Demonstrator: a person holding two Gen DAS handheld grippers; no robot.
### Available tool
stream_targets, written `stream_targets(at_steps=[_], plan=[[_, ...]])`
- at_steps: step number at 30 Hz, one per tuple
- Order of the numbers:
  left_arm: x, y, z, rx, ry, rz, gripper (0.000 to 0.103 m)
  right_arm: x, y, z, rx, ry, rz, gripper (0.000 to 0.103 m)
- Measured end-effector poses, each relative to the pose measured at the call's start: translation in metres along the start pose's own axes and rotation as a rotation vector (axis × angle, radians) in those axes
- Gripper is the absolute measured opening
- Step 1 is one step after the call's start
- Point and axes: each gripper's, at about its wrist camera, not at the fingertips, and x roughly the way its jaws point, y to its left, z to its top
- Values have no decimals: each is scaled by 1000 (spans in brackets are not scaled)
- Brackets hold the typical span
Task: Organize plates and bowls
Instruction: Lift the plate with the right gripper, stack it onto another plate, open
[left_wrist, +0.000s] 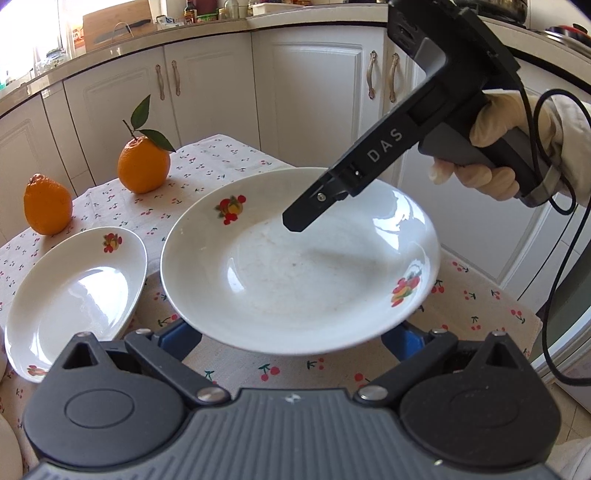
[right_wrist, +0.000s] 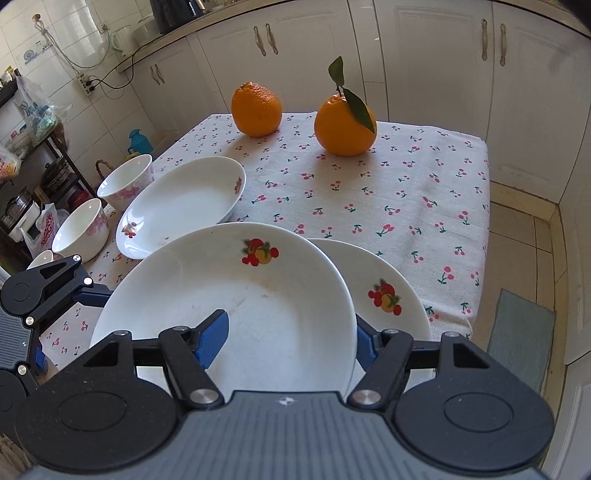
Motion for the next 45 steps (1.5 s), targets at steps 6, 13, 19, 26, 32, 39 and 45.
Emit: stream_targets(at_steps=[6,13,19,26,32,39,45], plan=[[8,-4,6,15,2,-2,102,3,-15,-6,39,-3,-9,75],[14,-5,9,30,4,3,102,2,-25,-14,71,-1,-23,74],[20,-4,10,26,5,-7,102,-4,-27,-18,80,1,-39,74],[23,3,8,5,-4,-39,103,-15,-28,-25,106,-9,-53,75],[22,-4,8,41,-25,-32,103,-26,-24,-28,107,-18,-75,76],[23,-2,8,8,-33,-44,103,-29,-13,-30,83,-2,-132,81],[17,-3,3,6,-41,-22,102,-26,-2,-32,59,23,-162,92]])
